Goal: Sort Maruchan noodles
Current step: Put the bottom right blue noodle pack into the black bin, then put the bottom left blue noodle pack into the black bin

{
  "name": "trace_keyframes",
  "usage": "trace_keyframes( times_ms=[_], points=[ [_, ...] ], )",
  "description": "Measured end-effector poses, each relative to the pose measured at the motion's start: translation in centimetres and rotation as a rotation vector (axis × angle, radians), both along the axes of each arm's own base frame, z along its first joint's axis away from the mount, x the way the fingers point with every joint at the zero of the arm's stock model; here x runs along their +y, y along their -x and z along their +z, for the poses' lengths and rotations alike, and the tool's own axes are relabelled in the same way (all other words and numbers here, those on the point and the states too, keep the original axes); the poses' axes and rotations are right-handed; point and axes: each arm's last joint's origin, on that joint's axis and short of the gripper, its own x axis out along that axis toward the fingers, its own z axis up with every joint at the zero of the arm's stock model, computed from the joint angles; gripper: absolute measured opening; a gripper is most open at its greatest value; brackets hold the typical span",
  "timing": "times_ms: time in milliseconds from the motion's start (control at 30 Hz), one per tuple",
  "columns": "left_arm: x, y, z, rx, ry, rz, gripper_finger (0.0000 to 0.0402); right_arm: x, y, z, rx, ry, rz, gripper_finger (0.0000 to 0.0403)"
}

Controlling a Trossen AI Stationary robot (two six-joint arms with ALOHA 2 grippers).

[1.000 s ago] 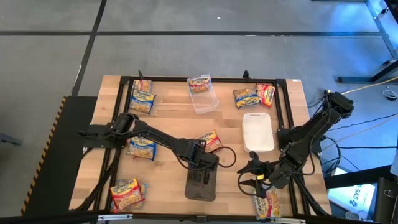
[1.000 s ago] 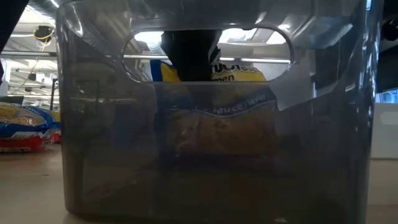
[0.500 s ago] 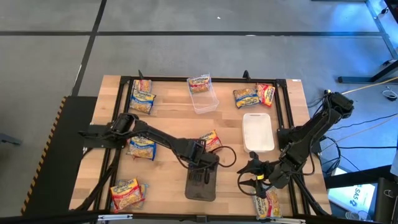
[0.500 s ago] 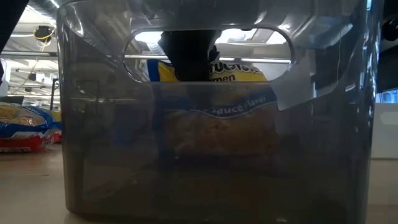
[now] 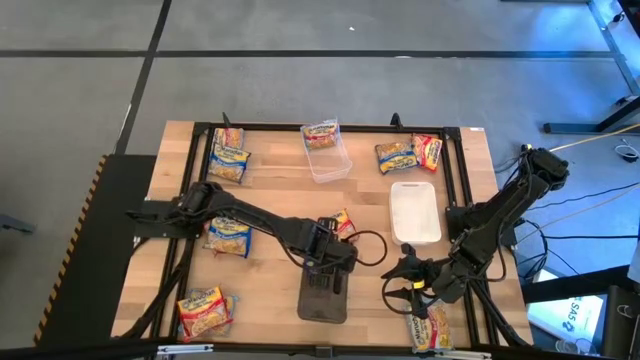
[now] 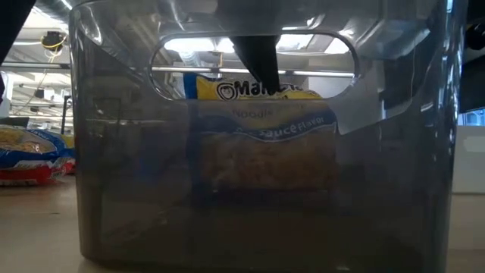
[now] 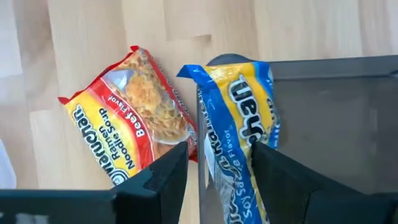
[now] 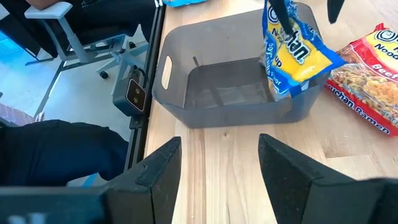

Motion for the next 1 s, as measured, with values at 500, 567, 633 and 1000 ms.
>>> trace_keyframes(
  times_ms=[500, 567, 633, 1000],
  points=[
    [-0.4, 0.3, 4.0, -0.067, 0.002, -0.005, 0.0171, -0.1, 0.0, 0.0, -0.015, 0.019, -0.027, 0.0186],
    [-0.5, 1.2, 4.4, -0.025, -0.014, 0.006, 0.0171, -0.1, 0.0, 0.0, -0.016, 0.021, -0.031, 0.0186],
    [-0.7, 2.4, 5.0, -0.028, -0.056, 0.051, 0.0172, -0.1, 0.0, 0.0, -0.016, 0.025, -0.034, 0.0186],
    [1.8, 13.5, 5.5, -0.121, 0.063, 0.332, 0.0174, -1.6, -1.3, 0.0, -0.066, 0.202, -0.06, 0.0186]
  ],
)
